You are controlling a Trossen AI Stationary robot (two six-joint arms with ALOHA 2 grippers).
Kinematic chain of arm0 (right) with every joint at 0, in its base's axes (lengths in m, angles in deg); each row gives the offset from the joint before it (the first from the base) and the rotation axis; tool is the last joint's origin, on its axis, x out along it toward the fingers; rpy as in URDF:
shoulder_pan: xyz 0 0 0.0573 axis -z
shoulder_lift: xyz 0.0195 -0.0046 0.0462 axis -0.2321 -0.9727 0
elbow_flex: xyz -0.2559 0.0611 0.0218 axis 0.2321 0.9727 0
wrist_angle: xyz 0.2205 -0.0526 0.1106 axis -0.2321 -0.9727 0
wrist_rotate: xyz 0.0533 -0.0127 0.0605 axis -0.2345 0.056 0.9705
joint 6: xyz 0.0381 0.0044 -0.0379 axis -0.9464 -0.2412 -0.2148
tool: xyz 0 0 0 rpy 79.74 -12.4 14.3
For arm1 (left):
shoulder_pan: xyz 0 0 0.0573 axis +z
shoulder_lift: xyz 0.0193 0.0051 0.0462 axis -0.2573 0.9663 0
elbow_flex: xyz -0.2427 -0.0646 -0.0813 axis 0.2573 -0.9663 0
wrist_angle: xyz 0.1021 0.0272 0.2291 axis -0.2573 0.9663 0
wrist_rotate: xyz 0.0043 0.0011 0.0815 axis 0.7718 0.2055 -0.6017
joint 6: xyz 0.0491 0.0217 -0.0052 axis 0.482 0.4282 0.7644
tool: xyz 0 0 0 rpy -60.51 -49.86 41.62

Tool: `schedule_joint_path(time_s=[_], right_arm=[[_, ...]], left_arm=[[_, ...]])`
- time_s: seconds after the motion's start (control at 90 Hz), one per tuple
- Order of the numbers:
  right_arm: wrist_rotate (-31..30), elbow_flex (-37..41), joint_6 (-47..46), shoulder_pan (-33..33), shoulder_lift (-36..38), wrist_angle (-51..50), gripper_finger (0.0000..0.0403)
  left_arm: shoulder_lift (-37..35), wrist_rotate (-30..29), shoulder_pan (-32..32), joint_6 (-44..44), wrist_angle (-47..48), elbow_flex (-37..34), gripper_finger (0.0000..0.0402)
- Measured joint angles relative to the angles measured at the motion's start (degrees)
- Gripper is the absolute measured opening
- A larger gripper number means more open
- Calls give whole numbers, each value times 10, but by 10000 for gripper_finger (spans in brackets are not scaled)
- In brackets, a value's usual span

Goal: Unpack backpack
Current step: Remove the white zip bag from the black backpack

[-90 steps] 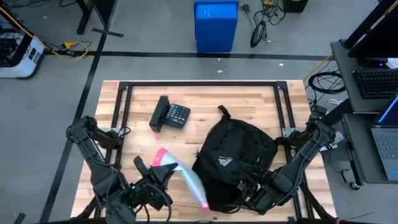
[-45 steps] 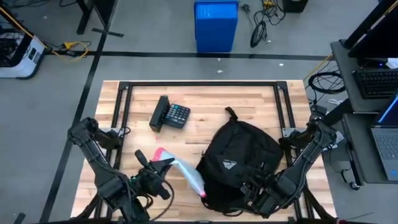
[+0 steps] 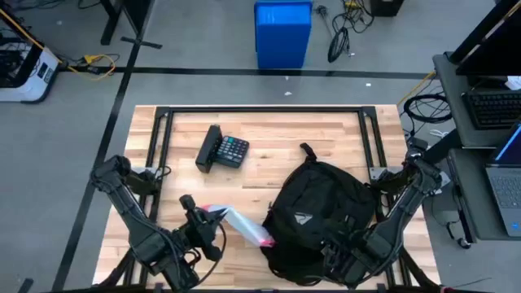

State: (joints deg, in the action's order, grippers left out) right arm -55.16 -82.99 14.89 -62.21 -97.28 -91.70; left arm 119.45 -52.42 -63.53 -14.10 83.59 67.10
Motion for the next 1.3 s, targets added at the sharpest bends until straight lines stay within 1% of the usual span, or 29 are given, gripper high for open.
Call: schedule_joint_path(time_s=[0.078, 0.167, 0.367, 0.489, 0.622, 0.722, 0.8, 0.856, 0.944, 1.078, 1.222, 1.3], right_arm=[[0, 0, 0, 0, 0, 0, 4], [0, 0, -2, -3, 0, 0, 4], [7, 0, -13, -19, 0, 0, 4], [9, 0, -16, -27, 0, 0, 4], [11, 0, -28, -36, 0, 0, 4], [11, 0, -45, -44, 0, 0, 4], [12, 0, -61, -52, 0, 0, 4], [13, 0, -73, -57, 0, 0, 4], [13, 1, -91, -63, 0, 1, 4], [18, 26, -103, -64, 0, 3, 4], [61, 69, -124, -55, 0, 4, 4], [70, 91, -150, -51, 0, 3, 4]], left_arm=[[0, 1, 6, -27, -1, -6, 0], [-1, 10, 13, -69, 8, -31, 0], [0, 16, 31, -187, 7, -129, 0], [0, -4, 47, -272, 12, -190, 0], [-2, -8, 63, -348, 11, -250, 0], [-2, -8, 69, -390, 12, -285, 0], [-3, -7, 69, -413, 11, -300, 0], [-3, 5, 63, -424, 10, -304, 0], [-3, 17, 45, -433, 0, -304, 0], [-3, 18, 15, -435, -23, -304, 0], [-3, 18, -10, -436, -43, -304, 0], [-3, 18, -19, -433, -45, -304, 0]])
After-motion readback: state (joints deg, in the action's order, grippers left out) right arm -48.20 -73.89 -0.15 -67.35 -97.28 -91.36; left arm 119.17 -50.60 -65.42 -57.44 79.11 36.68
